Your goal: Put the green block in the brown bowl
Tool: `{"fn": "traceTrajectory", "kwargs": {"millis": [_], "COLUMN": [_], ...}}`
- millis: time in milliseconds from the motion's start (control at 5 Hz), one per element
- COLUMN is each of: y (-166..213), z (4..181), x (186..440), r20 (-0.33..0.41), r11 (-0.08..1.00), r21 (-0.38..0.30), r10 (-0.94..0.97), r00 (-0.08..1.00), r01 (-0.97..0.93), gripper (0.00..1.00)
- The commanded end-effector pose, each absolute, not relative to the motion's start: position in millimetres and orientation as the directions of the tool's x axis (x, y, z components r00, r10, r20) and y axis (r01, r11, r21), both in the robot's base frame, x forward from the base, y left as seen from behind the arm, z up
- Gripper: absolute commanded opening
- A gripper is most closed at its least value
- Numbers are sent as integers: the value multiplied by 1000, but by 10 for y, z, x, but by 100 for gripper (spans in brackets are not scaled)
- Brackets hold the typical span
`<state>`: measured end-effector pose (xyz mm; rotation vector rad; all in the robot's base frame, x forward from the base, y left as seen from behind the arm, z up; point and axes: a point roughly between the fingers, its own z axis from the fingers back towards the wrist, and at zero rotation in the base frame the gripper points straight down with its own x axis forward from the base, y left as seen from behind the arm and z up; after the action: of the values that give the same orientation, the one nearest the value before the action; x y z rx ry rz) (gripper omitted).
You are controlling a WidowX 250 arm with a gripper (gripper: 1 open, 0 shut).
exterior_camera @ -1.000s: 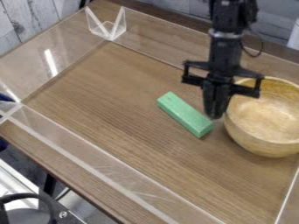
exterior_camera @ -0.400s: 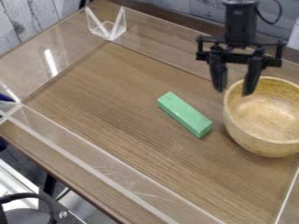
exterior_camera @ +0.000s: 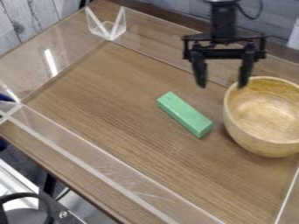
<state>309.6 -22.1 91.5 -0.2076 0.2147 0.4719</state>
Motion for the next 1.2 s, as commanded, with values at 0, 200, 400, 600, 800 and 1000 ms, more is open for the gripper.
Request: {"fn": "traceTrajectory", "kwargs": {"millis": [0,200,400,600,800,1000], "y": [-86,-59,-74,-158,-236,-306], "z": [944,804,626,590,601,548], "x": [3111,3111,3111,3060,3030,3035], "r20": [-219,-224,-223,-220,-223,-211], "r11": [812,758,729,760,777,754], "r21": [-115,-63,-8,8,18,20], "r10": [541,623,666,635,616,646], "r00": [812,750,712,741,756,734], "r01": [-572,-649,-684,-649,-629,-657], "gripper": [100,100,100,100,100,100]}}
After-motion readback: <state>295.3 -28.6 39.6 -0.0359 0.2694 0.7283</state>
